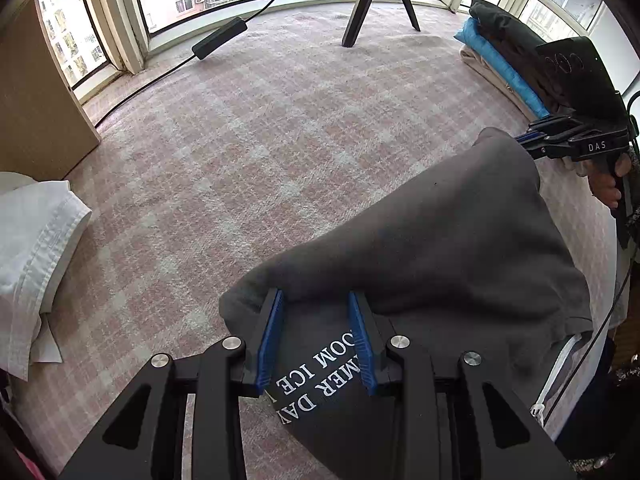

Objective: Fold clothes

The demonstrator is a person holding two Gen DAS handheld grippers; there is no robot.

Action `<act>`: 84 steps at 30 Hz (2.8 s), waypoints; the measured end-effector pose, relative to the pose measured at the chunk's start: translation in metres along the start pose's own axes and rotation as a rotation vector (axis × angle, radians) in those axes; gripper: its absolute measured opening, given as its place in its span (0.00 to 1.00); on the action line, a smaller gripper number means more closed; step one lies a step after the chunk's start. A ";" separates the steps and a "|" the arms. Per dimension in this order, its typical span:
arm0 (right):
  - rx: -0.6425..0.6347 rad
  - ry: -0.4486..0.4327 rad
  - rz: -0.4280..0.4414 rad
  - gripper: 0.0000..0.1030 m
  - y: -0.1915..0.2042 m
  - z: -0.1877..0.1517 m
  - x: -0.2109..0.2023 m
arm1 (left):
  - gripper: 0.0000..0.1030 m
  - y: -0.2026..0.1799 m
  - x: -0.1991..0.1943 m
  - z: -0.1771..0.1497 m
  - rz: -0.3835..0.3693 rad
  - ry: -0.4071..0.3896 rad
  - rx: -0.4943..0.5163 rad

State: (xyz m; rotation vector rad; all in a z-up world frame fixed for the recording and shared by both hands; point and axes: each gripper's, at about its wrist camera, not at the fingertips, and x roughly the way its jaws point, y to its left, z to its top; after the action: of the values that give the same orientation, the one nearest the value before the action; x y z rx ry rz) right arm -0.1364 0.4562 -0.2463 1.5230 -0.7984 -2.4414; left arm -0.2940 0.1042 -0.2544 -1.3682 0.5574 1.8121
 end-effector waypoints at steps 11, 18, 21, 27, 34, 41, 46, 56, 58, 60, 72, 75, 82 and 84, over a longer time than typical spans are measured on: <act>-0.059 -0.039 -0.064 0.33 0.025 0.004 0.000 | 0.32 -0.083 -0.042 0.067 -0.222 -0.009 0.062; -0.114 -0.066 -0.088 0.34 0.036 0.001 0.008 | 0.32 -0.121 -0.003 0.092 -0.252 0.107 0.127; -0.135 -0.062 -0.099 0.33 0.029 0.002 0.012 | 0.31 -0.107 0.008 0.090 -0.253 0.140 0.082; -0.190 -0.045 -0.105 0.22 0.033 0.005 0.023 | 0.31 -0.088 0.004 0.074 -0.248 0.140 0.072; -0.016 -0.076 -0.107 0.03 -0.002 0.008 0.022 | 0.31 -0.081 0.024 0.055 -0.208 0.165 0.105; 0.085 -0.125 -0.065 0.04 -0.012 0.003 -0.013 | 0.32 -0.068 -0.001 0.053 -0.254 0.099 0.032; 0.190 -0.079 0.098 0.25 -0.011 0.004 -0.014 | 0.35 -0.047 -0.047 0.045 -0.200 -0.023 0.034; -0.015 -0.065 -0.289 0.14 0.023 0.015 0.000 | 0.35 0.045 -0.039 -0.005 -0.158 -0.113 -0.275; -0.050 -0.129 -0.227 0.14 0.045 0.024 -0.011 | 0.35 0.039 -0.039 -0.005 -0.186 -0.134 -0.257; -0.057 -0.125 -0.135 0.14 0.058 0.036 -0.001 | 0.36 0.029 -0.036 -0.001 -0.208 -0.151 -0.223; 0.041 -0.147 -0.250 0.10 0.054 0.035 -0.018 | 0.29 0.083 -0.067 -0.026 -0.114 -0.245 -0.346; 0.031 -0.112 -0.205 0.10 0.063 0.035 0.002 | 0.30 0.062 -0.059 -0.032 -0.173 -0.244 -0.297; 0.122 -0.074 -0.307 0.13 0.045 0.019 0.008 | 0.36 0.039 -0.021 -0.065 -0.122 -0.121 -0.326; 0.174 -0.125 -0.335 0.15 0.042 0.009 -0.024 | 0.37 0.040 -0.042 -0.080 -0.110 -0.153 -0.343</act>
State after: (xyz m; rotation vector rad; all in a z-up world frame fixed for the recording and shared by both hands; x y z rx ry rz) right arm -0.1392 0.4329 -0.2030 1.6996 -0.8580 -2.7959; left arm -0.2728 0.0081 -0.2452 -1.4332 0.0891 1.9622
